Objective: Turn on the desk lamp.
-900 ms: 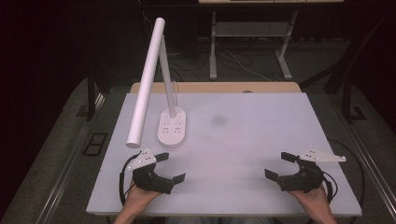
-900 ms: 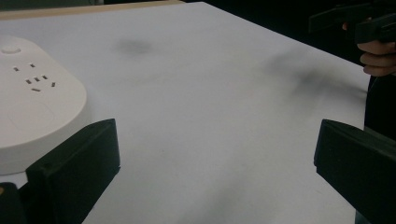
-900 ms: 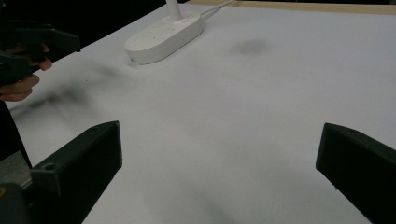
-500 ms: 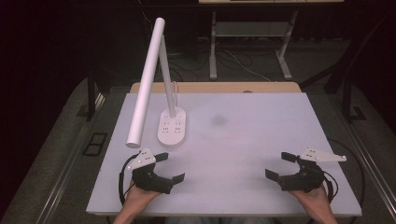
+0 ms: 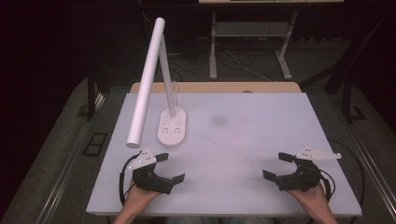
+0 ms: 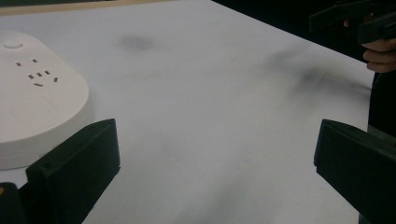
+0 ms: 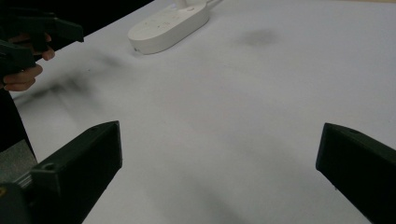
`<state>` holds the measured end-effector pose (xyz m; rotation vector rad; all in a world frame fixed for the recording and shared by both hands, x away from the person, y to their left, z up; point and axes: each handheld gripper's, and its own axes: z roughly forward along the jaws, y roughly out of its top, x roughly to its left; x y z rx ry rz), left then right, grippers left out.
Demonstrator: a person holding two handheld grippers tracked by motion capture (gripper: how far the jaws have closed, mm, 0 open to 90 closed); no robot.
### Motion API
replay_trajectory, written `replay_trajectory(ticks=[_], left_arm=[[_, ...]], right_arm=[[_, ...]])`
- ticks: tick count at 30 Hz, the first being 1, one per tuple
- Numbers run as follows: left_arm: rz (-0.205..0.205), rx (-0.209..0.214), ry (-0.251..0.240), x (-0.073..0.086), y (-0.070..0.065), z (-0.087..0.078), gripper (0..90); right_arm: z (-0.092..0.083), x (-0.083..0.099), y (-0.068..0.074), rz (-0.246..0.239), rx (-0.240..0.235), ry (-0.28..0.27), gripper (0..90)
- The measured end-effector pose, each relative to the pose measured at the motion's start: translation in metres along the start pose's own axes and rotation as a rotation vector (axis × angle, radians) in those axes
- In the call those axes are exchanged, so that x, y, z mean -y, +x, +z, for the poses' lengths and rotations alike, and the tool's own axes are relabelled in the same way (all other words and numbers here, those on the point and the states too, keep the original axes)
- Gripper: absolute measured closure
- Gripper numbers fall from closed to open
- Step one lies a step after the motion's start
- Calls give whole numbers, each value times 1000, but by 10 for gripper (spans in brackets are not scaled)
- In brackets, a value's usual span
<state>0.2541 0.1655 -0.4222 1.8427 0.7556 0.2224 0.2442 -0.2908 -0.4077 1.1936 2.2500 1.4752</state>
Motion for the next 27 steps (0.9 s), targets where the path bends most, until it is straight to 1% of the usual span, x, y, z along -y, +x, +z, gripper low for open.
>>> replay_trajectory(ticks=[1,3,7,12,14,17,22,27], left_arm=[[-1,0,-1,0,0,0,0],[-2,-1,0,0,0,-1,0],[-2,-4,-3,1,0,-2,0],[-8,-6,-4,1,0,-3,0],[-8,-7,-6,1,0,-3,0],[-9,-7,-6,1,0,-3,0],[-10,-8,-3,2,0,-3,0],[-10,-9,-2,2,-1,-4,0]], right_arm=[[1,-2,0,-4,-2,17,2],[2,-3,0,-16,0,30,2],[3,-6,-1,-16,-8,56,2],[5,-11,-3,-32,-15,77,2],[7,-14,-3,-25,-18,84,1],[8,-17,-3,-29,-22,92,2],[13,-29,-2,-57,-31,111,2],[19,-45,-1,-91,-38,124,2]])
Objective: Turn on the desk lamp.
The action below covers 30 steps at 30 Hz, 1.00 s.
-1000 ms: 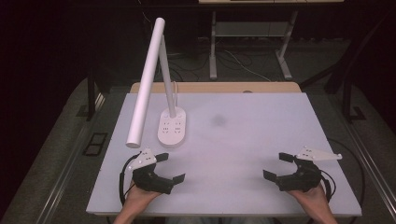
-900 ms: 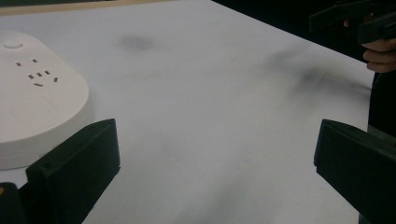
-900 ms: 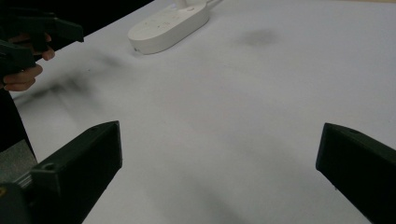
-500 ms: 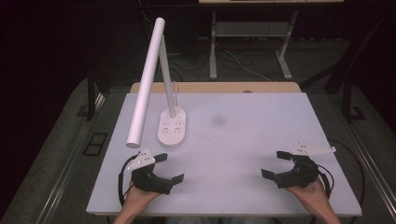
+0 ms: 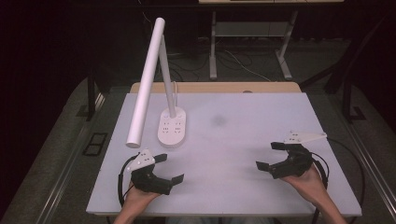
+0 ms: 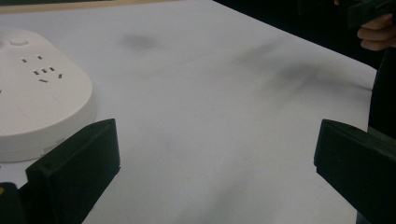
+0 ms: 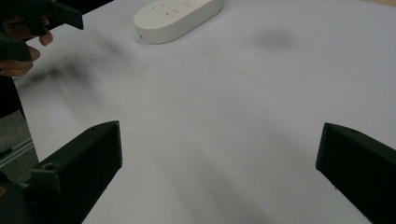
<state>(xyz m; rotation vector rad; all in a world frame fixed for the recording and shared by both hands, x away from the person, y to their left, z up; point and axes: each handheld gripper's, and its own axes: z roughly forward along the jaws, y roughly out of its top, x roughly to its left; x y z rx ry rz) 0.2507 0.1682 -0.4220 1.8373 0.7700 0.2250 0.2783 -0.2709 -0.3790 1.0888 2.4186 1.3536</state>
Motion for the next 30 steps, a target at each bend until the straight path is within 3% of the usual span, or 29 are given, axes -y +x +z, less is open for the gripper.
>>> replay_trajectory(ticks=[11,30], left_arm=[[-5,-3,-6,0,1,-1,0],[-3,-3,-4,0,1,-1,0]], right_arm=[[10,-25,-5,-16,4,7,2],[43,-57,-6,-61,-8,55,2]])
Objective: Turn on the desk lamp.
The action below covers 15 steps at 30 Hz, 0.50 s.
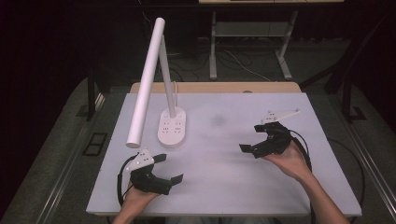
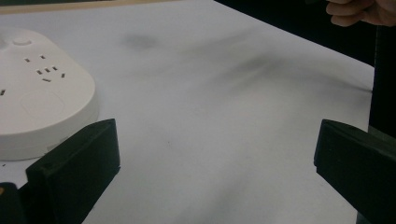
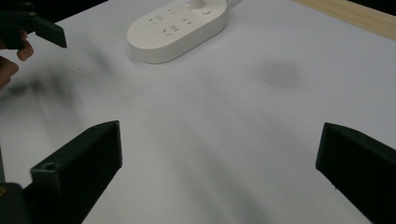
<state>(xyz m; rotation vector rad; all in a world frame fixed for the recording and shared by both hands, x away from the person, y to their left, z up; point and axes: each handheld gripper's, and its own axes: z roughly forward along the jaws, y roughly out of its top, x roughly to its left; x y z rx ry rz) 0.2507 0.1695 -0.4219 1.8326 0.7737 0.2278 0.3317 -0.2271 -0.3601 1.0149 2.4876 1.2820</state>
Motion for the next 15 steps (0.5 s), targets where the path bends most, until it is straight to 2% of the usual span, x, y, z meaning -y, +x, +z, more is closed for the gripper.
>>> replay_trajectory(ticks=[15], left_arm=[[5,2,3,0,0,0,0]], right_arm=[[14,-22,-2,-9,-10,18,2]])
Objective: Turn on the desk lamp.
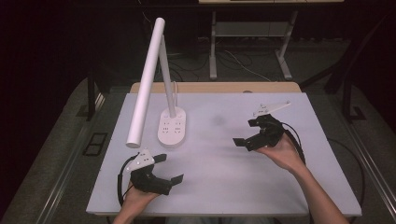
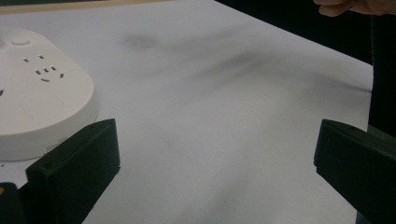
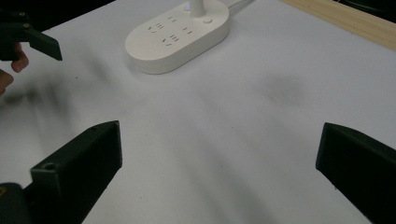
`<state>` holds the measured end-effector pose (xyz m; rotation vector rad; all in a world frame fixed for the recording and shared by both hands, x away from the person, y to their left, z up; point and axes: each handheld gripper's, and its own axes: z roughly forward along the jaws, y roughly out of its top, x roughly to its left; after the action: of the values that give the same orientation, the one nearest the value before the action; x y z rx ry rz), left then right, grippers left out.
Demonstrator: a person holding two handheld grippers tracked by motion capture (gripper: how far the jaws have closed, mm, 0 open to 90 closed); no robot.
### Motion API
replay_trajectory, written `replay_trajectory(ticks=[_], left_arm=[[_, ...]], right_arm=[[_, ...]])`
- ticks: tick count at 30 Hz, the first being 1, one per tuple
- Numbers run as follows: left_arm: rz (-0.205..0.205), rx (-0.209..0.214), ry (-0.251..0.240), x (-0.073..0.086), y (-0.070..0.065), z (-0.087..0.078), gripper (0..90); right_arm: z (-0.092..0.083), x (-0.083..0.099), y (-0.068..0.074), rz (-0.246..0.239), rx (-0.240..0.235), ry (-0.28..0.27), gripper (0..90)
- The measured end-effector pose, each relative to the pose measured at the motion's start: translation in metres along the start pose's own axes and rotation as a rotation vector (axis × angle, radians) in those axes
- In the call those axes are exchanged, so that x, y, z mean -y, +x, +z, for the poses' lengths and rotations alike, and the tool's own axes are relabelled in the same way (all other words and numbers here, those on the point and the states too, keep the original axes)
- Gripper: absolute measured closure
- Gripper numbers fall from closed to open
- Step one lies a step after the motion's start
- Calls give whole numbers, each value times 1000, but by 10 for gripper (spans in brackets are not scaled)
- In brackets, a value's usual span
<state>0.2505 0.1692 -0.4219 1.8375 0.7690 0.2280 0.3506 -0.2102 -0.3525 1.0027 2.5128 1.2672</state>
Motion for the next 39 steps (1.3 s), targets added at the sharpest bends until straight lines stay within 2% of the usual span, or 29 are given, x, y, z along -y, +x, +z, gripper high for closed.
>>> replay_trajectory(ticks=[21,31,39], left_arm=[[-4,0,-4,0,1,-2,0],[-5,5,-4,0,0,-1,0],[-8,10,-5,0,-1,-2,0]], right_arm=[[35,-37,-3,-7,-22,36,2],[57,-63,1,-29,-36,50,2],[68,-82,2,-39,-28,68,2]])
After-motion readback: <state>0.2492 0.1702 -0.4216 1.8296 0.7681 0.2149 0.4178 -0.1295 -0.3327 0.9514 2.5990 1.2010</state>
